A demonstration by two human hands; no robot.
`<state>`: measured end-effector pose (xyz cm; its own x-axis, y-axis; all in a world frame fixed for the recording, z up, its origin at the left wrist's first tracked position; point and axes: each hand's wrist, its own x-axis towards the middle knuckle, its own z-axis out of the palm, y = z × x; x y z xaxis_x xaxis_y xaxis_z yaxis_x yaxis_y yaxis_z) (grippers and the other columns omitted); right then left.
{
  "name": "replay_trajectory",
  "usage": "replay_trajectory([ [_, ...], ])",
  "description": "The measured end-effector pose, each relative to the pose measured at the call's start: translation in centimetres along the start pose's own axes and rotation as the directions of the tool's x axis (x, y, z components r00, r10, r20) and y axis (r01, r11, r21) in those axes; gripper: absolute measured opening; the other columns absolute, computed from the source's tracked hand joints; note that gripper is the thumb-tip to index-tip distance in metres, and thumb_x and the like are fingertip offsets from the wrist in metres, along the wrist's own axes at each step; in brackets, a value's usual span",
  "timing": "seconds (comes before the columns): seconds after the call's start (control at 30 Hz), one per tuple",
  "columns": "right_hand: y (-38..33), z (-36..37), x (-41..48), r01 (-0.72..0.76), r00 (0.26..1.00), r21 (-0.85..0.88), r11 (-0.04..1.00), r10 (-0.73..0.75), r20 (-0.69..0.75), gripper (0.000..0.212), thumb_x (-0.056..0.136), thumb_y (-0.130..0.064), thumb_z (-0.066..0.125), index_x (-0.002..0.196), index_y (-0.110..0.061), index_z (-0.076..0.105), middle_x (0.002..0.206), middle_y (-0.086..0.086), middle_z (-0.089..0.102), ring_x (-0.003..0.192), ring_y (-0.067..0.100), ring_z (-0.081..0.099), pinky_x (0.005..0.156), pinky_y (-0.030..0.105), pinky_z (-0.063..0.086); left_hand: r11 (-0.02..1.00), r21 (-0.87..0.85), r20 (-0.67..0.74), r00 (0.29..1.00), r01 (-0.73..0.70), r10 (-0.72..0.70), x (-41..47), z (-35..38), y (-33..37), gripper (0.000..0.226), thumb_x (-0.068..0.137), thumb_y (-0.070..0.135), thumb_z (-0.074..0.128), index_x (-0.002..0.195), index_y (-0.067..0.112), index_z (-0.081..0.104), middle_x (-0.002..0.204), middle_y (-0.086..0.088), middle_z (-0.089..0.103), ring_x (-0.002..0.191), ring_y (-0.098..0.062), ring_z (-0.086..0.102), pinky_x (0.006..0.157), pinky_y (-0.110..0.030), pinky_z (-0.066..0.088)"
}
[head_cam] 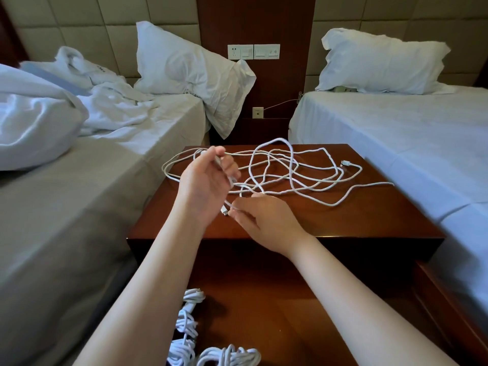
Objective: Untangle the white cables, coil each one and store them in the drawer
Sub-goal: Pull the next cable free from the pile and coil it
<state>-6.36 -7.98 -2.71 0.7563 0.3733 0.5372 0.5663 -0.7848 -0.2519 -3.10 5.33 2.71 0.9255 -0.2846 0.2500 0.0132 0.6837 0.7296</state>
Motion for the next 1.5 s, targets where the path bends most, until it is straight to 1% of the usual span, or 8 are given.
replay_trajectory([
  [0.17, 1.8, 0.1, 0.0, -0.089, 0.984, -0.022, 0.996, 0.084, -0.158, 0.029, 0.095, -0.038, 0.056, 0.081, -0.013, 0.063, 0.071, -0.005, 0.057, 0.073, 0.016, 0.053, 0.056, 0.028, 0.037, 0.950, 0.263, -0.269, 0.933, -0.168, 0.239, 1.1, -1.4, -0.5, 0.032, 0.103, 0.009, 0.031, 0.075, 0.010, 0.047, 0.059, 0.001, 0.048, 0.056, -0.010, 0.047, 0.059, -0.023, 0.042],
  [0.27, 3.0, -0.4, 0.0, -0.147, 0.962, 0.005, 0.989, 0.144, -0.230, 0.031, 0.093, -0.039, 0.059, 0.075, -0.014, 0.055, 0.072, -0.005, 0.055, 0.073, 0.015, 0.048, 0.056, 0.026, 0.035, 0.684, 0.723, -0.220, 0.908, -0.092, 0.355, 0.7, -1.6, -0.8, 0.036, 0.101, 0.011, 0.034, 0.072, 0.011, 0.057, 0.066, 0.002, 0.061, 0.065, -0.010, 0.061, 0.064, -0.022, 0.049],
  [0.5, 3.2, -1.8, 0.5, -0.064, 0.936, 0.010, 0.998, 0.063, -0.345, 0.016, 0.090, -0.026, 0.065, 0.082, -0.012, 0.062, 0.077, -0.010, 0.051, 0.079, 0.011, 0.042, 0.066, 0.020, 0.031, 0.261, 0.959, -0.109, 0.994, 0.110, -0.020, -0.5, -1.6, -1.4, 0.041, 0.100, 0.018, 0.040, 0.063, 0.010, 0.055, 0.046, 0.003, 0.058, 0.042, -0.007, 0.053, 0.052, -0.016, 0.044],
  [0.8, 4.2, -3.5, 1.0, -0.017, 0.889, 0.061, 0.998, 0.043, -0.455, 0.033, 0.092, -0.042, 0.052, 0.088, -0.015, 0.071, 0.081, -0.002, 0.064, 0.081, 0.016, 0.048, 0.070, 0.026, 0.035, 0.613, 0.723, 0.159, 0.788, 0.317, -0.595, -1.3, -0.8, -1.2, 0.045, 0.091, 0.048, 0.043, 0.070, 0.008, 0.050, 0.047, 0.001, 0.032, 0.043, -0.013, 0.026, 0.050, -0.027, 0.026],
  [1.07, 3.1, -2.8, 0.6, -0.061, 0.955, 0.402, 0.914, 0.170, -0.241, 0.022, 0.096, -0.032, 0.052, 0.086, -0.025, 0.070, 0.081, -0.006, 0.063, 0.087, 0.013, 0.050, 0.079, 0.027, 0.040, 0.792, 0.507, 0.428, 0.699, 0.340, -0.573, -1.6, 0.1, 0.0, 0.030, 0.092, 0.024, 0.031, 0.082, 0.005, 0.051, 0.055, 0.000, 0.040, 0.049, -0.013, 0.037, 0.056, -0.027, 0.039],
  [1.23, 1.6, -2.1, 0.5, -0.121, 0.980, 0.543, 0.831, 0.189, -0.069, 0.022, 0.088, -0.023, 0.044, 0.075, -0.024, 0.061, 0.067, -0.006, 0.061, 0.060, 0.000, 0.050, 0.059, 0.017, 0.037, 0.926, 0.164, 0.562, 0.739, 0.340, -0.371, -1.3, 0.9, 0.7, 0.025, 0.093, 0.024, 0.039, 0.088, 0.004, 0.053, 0.061, -0.001, 0.044, 0.054, -0.012, 0.042, 0.060, -0.027, 0.044],
  [1.37, 0.8, -0.5, 0.4, -0.124, 0.991, 0.442, 0.888, 0.131, 0.013, 0.033, 0.098, -0.021, 0.049, 0.072, -0.041, 0.052, 0.060, -0.023, 0.052, 0.057, -0.002, 0.046, 0.058, 0.016, 0.032, 0.984, 0.045, 0.255, 0.951, 0.170, -0.175, -0.9, 1.4, 0.2, 0.028, 0.099, 0.026, 0.032, 0.081, 0.009, 0.047, 0.058, 0.003, 0.040, 0.053, -0.009, 0.038, 0.058, -0.022, 0.041],
  [1.5, 0.6, -0.2, 0.7, -0.149, 0.988, 0.257, 0.955, 0.136, 0.066, 0.021, 0.100, -0.033, 0.047, 0.088, -0.021, 0.060, 0.074, -0.015, 0.054, 0.074, 0.007, 0.052, 0.066, 0.029, 0.038, 0.996, 0.085, -0.143, 0.990, -0.004, 0.016, 0.2, 1.0, 0.2, 0.032, 0.104, 0.022, 0.033, 0.076, 0.010, 0.045, 0.056, 0.001, 0.044, 0.050, -0.010, 0.042, 0.058, -0.023, 0.038],
])
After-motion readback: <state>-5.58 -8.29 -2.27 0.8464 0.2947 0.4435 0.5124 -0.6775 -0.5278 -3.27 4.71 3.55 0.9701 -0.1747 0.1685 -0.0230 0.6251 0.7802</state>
